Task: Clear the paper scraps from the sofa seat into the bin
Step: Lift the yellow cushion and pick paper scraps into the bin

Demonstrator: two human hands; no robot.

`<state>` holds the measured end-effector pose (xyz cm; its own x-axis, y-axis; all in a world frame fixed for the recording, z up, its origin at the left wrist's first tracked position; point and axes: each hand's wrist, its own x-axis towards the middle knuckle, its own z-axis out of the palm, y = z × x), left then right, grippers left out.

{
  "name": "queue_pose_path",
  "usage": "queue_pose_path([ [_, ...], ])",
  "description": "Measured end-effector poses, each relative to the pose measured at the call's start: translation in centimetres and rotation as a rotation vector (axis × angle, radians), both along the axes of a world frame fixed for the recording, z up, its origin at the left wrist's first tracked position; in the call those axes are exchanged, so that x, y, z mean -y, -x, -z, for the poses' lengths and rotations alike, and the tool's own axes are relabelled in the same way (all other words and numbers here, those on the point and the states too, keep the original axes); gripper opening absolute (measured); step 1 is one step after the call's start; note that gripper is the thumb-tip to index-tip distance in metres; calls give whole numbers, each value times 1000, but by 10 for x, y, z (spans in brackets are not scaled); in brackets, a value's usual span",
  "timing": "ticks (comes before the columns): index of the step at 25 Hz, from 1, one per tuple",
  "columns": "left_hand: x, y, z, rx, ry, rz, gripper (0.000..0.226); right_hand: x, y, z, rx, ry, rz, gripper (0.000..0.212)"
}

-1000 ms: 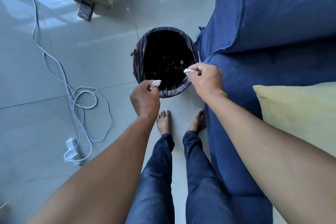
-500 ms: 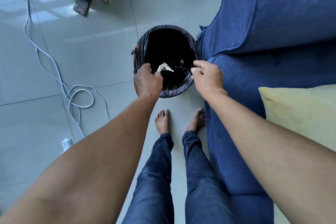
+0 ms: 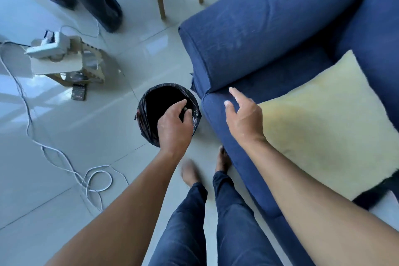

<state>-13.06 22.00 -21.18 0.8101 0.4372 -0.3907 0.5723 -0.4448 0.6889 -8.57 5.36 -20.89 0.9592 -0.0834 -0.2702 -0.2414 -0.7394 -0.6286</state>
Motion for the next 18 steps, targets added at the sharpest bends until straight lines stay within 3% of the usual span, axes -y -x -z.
queue_pose_path([
  [8,124,-53,-61,126,-47,551,34,145,40,-55,83,53,369,45],
  [11,191,-60,-62,115,-16,702,34,202,63,-56,79,47,541,45],
  [18,311,-78,-53,87,-51,953,34,300,91,-48,-53,79,696,52],
])
